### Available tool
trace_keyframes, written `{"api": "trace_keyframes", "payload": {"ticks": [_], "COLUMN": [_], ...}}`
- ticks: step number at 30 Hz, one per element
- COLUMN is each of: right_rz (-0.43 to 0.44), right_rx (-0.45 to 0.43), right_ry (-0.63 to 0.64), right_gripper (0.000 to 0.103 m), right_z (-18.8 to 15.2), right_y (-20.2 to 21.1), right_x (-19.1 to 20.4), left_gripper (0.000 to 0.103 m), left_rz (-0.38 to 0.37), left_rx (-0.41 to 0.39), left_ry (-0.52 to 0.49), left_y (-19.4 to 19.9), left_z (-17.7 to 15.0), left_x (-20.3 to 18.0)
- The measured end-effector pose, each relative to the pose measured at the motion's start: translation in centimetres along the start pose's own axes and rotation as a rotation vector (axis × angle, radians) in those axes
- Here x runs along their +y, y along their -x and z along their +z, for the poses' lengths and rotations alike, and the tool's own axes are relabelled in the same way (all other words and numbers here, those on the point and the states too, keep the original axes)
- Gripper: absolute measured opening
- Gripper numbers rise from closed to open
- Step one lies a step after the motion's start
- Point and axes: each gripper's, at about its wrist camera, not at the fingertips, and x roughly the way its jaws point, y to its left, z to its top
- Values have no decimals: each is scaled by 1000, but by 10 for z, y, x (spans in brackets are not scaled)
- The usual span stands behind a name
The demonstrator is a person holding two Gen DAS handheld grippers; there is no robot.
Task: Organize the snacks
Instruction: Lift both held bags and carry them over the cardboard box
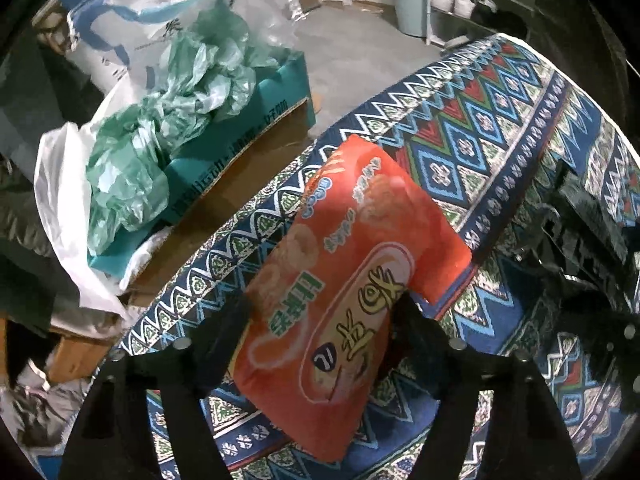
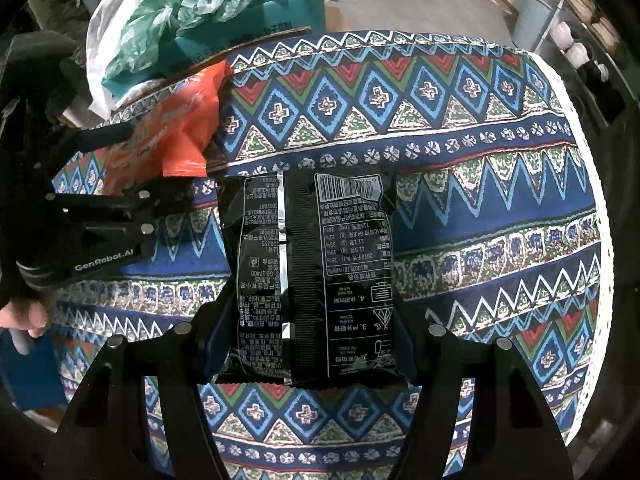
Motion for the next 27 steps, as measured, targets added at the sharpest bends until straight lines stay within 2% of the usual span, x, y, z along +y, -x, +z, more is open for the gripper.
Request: {"api": "trace_keyframes", "payload": {"ticks": [4, 6, 12, 19, 20, 21, 27], "right_rz": [-4, -8, -3, 0, 0, 0, 6], "right_rx": [-2, -6, -21, -35, -38, -40, -53], "right_ry": [3, 5, 19, 43, 48, 51, 80], "right_gripper": [66, 66, 66, 66, 66, 66, 66], "right_z": [-1, 0, -1, -8, -10, -11, -22], "right_y": [0, 0, 9, 20, 22, 24, 39], "right_x": [2, 2, 9, 18, 20, 21, 37], "left_gripper": [61, 56, 54, 51, 43, 30, 28], "left_rz": [0, -25, -58, -88, -91, -95, -139], "left_rx": [-8, -11, -11, 6, 6, 10, 32], "left_ry": [-9, 5, 42, 131, 143, 154, 246], "left_y": [9, 13, 23, 46, 49, 52, 69], "left_z": [-5, -9, -27, -60, -64, -68, -91], "left_x": [-6, -7, -10, -11, -10, -10, -4]}}
